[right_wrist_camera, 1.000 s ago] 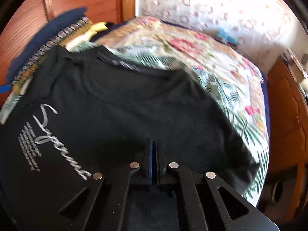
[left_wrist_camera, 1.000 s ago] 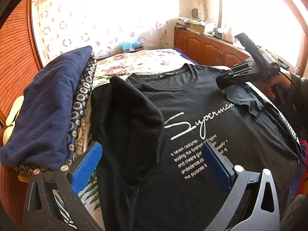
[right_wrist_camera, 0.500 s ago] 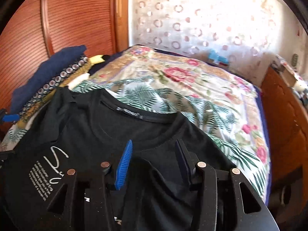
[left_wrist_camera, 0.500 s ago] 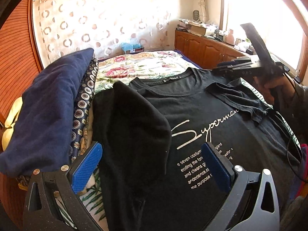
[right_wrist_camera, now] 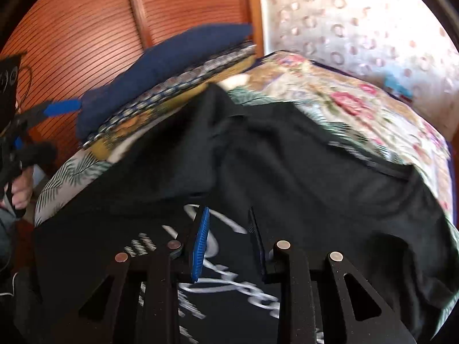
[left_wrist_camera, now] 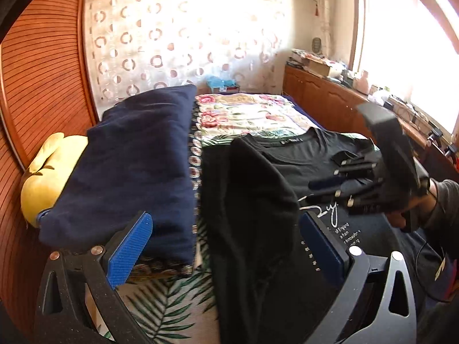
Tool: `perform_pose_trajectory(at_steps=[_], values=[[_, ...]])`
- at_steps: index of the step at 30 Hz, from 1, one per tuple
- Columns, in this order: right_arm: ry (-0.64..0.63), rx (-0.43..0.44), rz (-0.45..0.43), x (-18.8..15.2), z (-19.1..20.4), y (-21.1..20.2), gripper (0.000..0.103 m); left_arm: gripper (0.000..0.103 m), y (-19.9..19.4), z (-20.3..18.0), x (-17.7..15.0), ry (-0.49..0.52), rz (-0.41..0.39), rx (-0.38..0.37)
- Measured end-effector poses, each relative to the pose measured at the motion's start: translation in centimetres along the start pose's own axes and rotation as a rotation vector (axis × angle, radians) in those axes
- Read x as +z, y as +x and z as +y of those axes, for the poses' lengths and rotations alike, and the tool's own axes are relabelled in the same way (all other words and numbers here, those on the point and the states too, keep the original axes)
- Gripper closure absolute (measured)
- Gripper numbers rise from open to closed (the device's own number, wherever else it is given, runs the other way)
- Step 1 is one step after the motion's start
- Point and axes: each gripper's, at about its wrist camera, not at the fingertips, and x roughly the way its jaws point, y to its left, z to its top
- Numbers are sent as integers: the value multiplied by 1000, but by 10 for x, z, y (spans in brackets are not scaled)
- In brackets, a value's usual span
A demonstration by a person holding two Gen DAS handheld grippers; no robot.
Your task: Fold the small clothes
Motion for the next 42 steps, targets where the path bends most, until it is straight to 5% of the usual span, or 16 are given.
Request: perform_pose_trajectory(at_steps=[15,17,19,33,36,38,42], values=[[-117,-14,63,36,43,62,72,0,-5,9,-16,-32,0,-29],[-126,-20,77,32,47,59,77,0,-4,7,-17,-30,5,-30],[-133,-30,78,30,47,57,100,0,-3,6,-19,-31,9,-31],[-102,-17,-8,6,53,10,103,0,-2,-4,-15,-22,2,-35],[-101,-32,6,14,48,23,92,0,-3,-4,-15,-20,3,-34],[-108,-31,15,19,46,35,69,0,-3,-4,-17,-22,11,-34],[-130,-41,49,32,46,64,65,0,-1,-3,-21,-27,24,-30]])
